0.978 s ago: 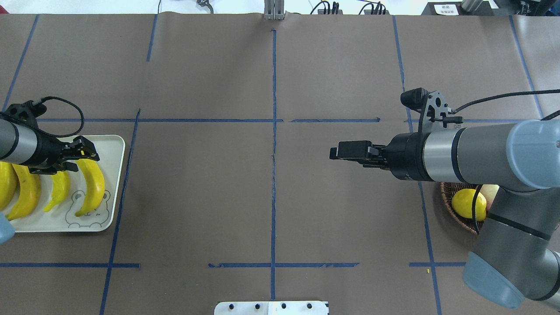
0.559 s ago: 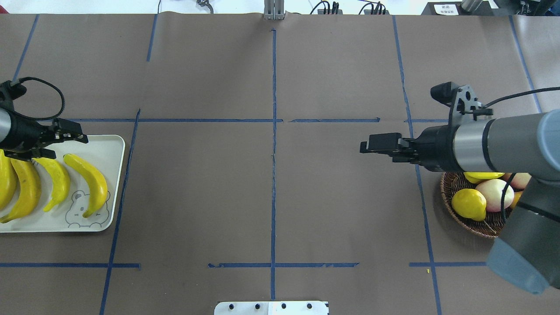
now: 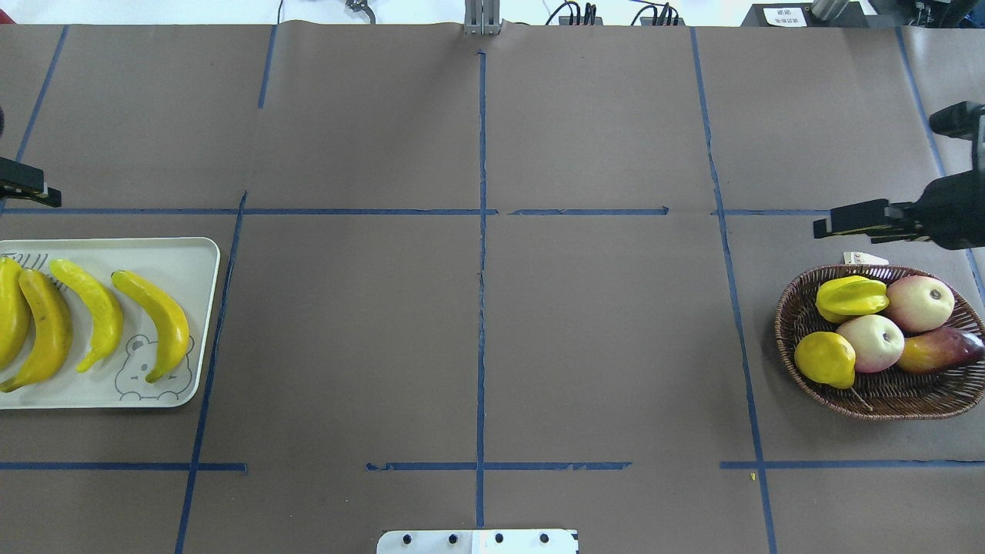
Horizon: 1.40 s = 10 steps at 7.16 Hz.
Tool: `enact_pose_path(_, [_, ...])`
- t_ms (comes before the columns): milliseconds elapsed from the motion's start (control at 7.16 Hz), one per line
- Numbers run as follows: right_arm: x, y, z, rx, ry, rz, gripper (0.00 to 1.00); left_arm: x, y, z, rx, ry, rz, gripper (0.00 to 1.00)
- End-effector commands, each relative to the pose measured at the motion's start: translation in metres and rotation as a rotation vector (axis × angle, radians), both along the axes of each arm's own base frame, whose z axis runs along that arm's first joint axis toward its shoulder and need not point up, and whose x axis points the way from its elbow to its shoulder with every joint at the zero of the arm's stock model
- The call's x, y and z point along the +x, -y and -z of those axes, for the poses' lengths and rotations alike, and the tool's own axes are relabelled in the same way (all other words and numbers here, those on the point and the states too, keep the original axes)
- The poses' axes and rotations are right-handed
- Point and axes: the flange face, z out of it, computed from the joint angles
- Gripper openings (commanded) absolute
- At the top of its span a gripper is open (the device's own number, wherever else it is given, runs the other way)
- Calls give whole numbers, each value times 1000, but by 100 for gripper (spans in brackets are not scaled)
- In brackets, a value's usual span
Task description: Transfer all bananas from basket to plate
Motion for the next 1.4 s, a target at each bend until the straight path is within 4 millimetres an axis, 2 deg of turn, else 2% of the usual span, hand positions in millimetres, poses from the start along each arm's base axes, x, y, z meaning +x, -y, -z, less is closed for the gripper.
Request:
enact_pose_path(0, [109,29,-80,88,-196,131,100,-71,0,-4,36,129,-108,99])
enact_pose_path(140, [156,39,-99,85,-243,188,100,-92,0,-10,51,150,-128,99])
enact_pose_path(280, [193,42,-102,54,-211,211,100,-109,-1,-26,31,159,-140,99])
enact_pose_path(419, [218,34,-112,42,-185,229,100,-123,-5,-48,53,149,-201,99])
enact_pose_path(559, [232,29,-125,13,-157,210,100,-156,-6,-97,61,162,-243,99])
enact_pose_path(839, [246,26,-163,-56,-61,177,100,-183,-12,-169,3,137,-269,100])
enact_pose_path(978, [246,20,-180,-77,-9,171,100,-181,-17,-175,-2,88,-264,100])
enact_pose_path(1258, [251,27,-177,-79,-92,166,100,-178,-16,-167,-14,60,-246,100])
